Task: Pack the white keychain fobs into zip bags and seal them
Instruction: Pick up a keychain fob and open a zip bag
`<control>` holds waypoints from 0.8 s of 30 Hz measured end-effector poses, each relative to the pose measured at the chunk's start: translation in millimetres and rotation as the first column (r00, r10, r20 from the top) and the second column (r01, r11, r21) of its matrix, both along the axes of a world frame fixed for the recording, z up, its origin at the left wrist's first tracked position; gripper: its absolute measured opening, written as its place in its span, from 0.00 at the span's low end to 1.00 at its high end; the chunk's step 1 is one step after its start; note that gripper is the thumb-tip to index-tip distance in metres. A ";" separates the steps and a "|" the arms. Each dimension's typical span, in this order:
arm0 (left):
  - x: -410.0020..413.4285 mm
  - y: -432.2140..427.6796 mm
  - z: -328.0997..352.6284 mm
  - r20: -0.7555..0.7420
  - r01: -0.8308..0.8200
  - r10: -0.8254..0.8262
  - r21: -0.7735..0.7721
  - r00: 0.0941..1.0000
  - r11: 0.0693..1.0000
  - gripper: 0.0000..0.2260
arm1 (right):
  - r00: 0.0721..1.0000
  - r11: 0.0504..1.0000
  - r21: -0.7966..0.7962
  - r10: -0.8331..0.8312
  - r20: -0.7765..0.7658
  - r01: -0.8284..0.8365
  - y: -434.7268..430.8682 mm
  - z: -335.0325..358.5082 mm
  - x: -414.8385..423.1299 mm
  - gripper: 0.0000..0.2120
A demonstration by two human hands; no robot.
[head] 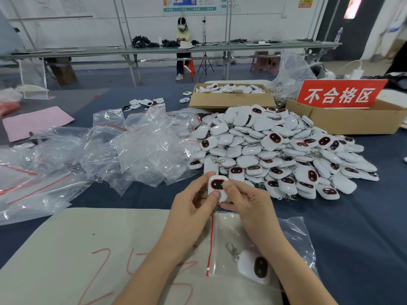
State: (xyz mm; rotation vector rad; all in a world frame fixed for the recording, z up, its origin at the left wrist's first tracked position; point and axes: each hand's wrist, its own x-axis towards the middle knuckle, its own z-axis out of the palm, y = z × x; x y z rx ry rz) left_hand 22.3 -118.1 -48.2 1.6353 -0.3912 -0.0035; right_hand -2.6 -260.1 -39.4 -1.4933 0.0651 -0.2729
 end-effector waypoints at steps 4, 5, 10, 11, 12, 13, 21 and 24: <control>-0.7 -1.4 0.6 0.021 -0.027 0.027 0.002 0.999 1.000 0.16 | 1.000 1.000 0.024 -0.017 0.013 0.017 -0.1 1.2 -0.7 0.11; -1.4 -1.5 0.5 0.026 -0.027 0.027 0.006 0.999 1.000 0.16 | 1.000 1.000 0.024 -0.015 0.012 0.015 -0.7 1.5 -1.1 0.11; -1.9 0.6 0.3 0.020 -0.030 0.029 0.002 0.999 1.000 0.17 | 1.000 0.999 0.043 -0.003 -0.012 0.003 -1.2 3.9 -2.1 0.09; -1.9 1.2 0.3 0.021 -0.027 0.027 0.006 0.999 1.000 0.17 | 1.000 0.999 0.045 -0.004 -0.015 0.005 -1.1 4.1 -2.1 0.09; -2.0 1.5 0.6 0.021 -0.026 0.026 0.011 0.999 1.000 0.18 | 1.000 0.999 0.045 -0.006 -0.016 0.007 -1.2 4.0 -1.8 0.09; -2.1 1.5 1.3 0.017 -0.029 0.029 0.014 0.999 0.999 0.18 | 1.000 0.999 0.044 -0.006 -0.016 0.007 -1.3 3.5 -1.5 0.09; -6.7 0.9 2.7 0.387 -0.230 0.121 0.249 0.914 0.941 0.07 | 0.997 0.997 -0.009 0.075 -0.023 -0.075 -0.4 -4.8 1.4 0.15; -8.3 0.7 3.0 0.477 -0.224 0.055 0.305 0.877 0.926 0.11 | 0.993 0.993 -0.014 0.118 0.017 -0.118 -0.2 -4.3 0.7 0.18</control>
